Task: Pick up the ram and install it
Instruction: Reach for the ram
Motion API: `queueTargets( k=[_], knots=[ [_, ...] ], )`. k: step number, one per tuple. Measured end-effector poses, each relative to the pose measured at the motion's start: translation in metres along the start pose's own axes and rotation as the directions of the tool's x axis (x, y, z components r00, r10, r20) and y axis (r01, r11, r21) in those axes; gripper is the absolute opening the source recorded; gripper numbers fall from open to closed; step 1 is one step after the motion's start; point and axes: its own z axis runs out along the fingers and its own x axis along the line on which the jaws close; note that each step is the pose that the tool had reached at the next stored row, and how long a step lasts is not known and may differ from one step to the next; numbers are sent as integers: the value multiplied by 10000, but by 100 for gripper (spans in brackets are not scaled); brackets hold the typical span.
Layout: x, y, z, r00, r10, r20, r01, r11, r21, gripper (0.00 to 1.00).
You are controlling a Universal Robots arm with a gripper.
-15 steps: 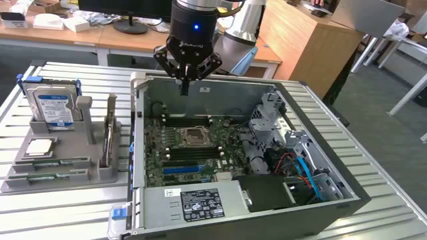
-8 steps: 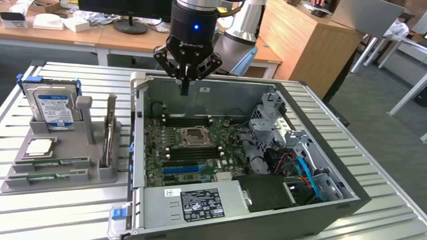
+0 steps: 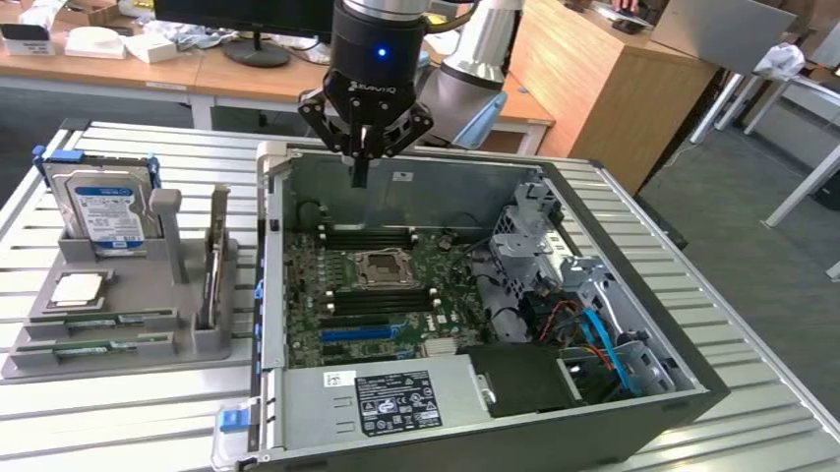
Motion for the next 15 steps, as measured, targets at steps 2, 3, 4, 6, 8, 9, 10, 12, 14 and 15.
queueTargets(
  k=[2,3,4,6,8,9,10,12,14,15],
  knots=[
    [22,-2,0,10000,0,0,0,10000,0,10],
    [32,-2,-1,10000,0,0,0,10000,0,10],
    [42,-3,-1,10000,0,0,0,10000,-1,10],
    [62,-5,-2,10000,0,0,0,10000,0,10],
    [83,-6,-2,10000,0,0,0,10000,0,10],
    [96,-7,-2,10000,-1,0,1,10000,-1,10],
    [108,-8,-2,10000,-1,0,1,10000,-1,10],
    [129,-10,-3,10000,-1,0,1,10000,-1,10],
    [153,-11,-4,10000,0,0,0,10000,-1,10],
    [165,-12,-4,10000,0,0,0,10000,-1,10]
  ],
)
